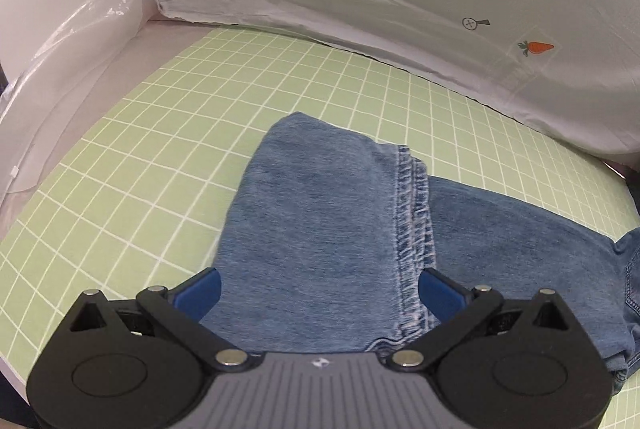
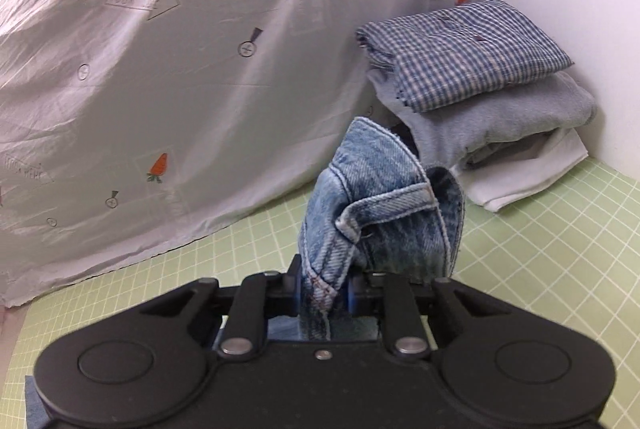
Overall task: Fold clothes
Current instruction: 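Grasp the waistband with the right gripper and fold it over the legs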
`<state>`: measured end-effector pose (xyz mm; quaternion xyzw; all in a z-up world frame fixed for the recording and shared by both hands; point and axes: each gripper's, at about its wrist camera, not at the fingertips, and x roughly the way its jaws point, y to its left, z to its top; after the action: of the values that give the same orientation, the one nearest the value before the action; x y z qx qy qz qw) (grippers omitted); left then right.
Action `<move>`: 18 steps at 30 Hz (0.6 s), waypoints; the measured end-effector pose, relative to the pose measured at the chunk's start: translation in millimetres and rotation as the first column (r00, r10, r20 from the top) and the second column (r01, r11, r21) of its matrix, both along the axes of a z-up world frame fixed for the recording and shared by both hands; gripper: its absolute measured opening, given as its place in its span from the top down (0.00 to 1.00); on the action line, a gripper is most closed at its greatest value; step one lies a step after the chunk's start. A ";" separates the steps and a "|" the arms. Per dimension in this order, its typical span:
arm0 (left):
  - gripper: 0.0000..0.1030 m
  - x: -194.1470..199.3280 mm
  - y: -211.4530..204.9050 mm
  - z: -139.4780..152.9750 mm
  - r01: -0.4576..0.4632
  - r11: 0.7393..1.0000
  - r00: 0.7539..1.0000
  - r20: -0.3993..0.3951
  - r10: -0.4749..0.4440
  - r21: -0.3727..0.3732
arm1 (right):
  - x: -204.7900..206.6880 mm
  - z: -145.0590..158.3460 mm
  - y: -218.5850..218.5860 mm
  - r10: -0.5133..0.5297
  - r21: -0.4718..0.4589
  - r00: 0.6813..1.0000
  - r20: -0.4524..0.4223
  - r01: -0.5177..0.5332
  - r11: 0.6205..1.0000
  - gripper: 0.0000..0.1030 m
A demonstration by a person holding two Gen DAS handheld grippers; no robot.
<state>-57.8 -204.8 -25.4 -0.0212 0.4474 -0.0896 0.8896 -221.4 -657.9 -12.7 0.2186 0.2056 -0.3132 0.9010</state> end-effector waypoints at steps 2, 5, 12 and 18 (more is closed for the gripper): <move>0.00 2.4 15.7 0.8 -0.004 1.000 1.000 0.004 0.004 0.010 | 11.6 2.0 23.7 0.026 -0.004 1.000 0.001 -0.026 1.000 0.81; 0.00 7.2 40.3 2.1 0.000 1.000 1.000 0.009 0.000 0.004 | 29.7 0.7 61.8 0.071 0.010 0.997 0.003 -0.071 0.997 0.82; 0.00 29.3 86.0 -5.5 0.026 0.999 1.000 0.001 -0.026 0.020 | 72.4 -40.4 160.0 0.187 0.022 0.976 -0.109 -0.186 0.982 0.82; 0.00 46.2 111.7 -14.3 0.074 0.996 0.997 -0.008 -0.074 0.042 | 100.0 -102.1 214.6 0.216 0.036 0.913 -0.346 -0.217 0.975 0.74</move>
<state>-11.6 -93.2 -39.7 0.0139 0.4524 -0.1129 0.8845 -121.4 -443.3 -114.8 0.1342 0.3839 -0.2454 0.8800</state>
